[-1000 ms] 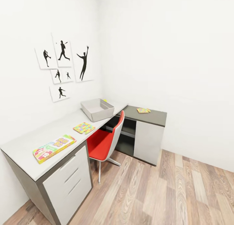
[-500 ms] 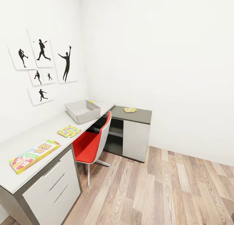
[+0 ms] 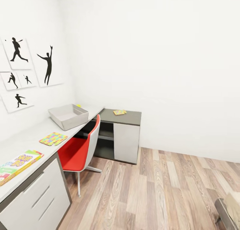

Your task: Put all the toys in the child's room - the three board games (two on the bed and one on the table), the two jigsaw puzzles on the table, and the tennis ball on the table - inside the toy box on the table in the child's room.

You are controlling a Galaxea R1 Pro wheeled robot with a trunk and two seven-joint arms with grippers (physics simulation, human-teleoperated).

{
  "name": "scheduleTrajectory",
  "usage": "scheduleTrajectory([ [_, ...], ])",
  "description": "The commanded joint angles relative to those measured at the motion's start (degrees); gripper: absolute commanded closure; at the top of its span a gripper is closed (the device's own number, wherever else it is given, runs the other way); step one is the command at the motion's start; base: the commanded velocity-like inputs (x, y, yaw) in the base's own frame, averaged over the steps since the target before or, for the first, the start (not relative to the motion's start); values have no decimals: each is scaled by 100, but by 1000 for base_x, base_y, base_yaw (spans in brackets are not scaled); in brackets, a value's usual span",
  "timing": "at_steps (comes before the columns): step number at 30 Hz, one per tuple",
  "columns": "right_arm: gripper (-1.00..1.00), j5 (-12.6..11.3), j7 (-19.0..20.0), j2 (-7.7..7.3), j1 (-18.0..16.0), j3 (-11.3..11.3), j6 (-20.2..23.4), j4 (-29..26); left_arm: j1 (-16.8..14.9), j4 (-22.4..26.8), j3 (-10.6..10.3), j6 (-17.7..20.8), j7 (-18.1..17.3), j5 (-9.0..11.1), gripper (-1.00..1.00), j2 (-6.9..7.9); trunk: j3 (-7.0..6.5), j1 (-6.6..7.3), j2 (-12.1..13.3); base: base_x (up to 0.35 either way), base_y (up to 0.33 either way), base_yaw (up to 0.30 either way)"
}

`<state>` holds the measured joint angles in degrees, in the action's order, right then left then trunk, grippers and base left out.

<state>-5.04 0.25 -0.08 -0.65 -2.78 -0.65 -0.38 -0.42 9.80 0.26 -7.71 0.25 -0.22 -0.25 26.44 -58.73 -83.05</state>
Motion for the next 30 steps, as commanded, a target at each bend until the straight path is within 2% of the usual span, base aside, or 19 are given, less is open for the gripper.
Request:
scheduleTrajectory([
  [1,-100,-71,7,-34,-107,-48,36,-27,-16,196,11,106,38,7,-100,-3,6,0,-3,0,0,-280],
  [3,-100,-94,19,-87,-325,-87,133,-71,-112,468,21,408,117,18,-100,-10,6,0,-3,0,0,-280],
  [5,-100,-106,28,-135,-687,-176,321,-100,-389,772,30,987,261,27,-100,-24,6,0,-3,0,0,-280],
  [7,-100,-108,28,-171,-1005,-270,460,-110,-649,924,33,1396,347,33,-100,-27,7,0,-3,0,0,-280],
  [9,-100,-106,23,-211,-1227,-331,540,-113,-843,985,34,1577,382,36,-100,-27,8,0,-3,0,0,-280],
  [11,-100,-108,9,-307,-1630,-431,670,-117,-1245,1046,39,1766,422,38,-100,-29,11,0,-3,0,0,-280],
  [14,-100,-105,-8,-378,-1941,-489,721,-121,-1561,1072,47,1843,441,43,-100,-15,18,0,-3,0,0,-278],
  [16,-100,-104,-12,-391,-2016,-504,714,-148,-1641,1079,50,1827,445,46,-100,-9,24,0,-3,0,0,-275],
  [18,-100,-103,-13,-394,-2042,-512,701,-176,-1671,1079,51,1760,447,47,-100,-9,30,0,-3,0,0,-274],
  [22,-100,-102,-16,-399,-2074,-516,509,-229,-1713,1030,53,1344,512,53,-100,-12,44,0,-3,0,0,-273],
  [30,-100,-112,-7,-401,-2079,-505,350,-242,-1713,983,30,1107,572,63,-100,6,71,0,-3,0,0,-272],
])
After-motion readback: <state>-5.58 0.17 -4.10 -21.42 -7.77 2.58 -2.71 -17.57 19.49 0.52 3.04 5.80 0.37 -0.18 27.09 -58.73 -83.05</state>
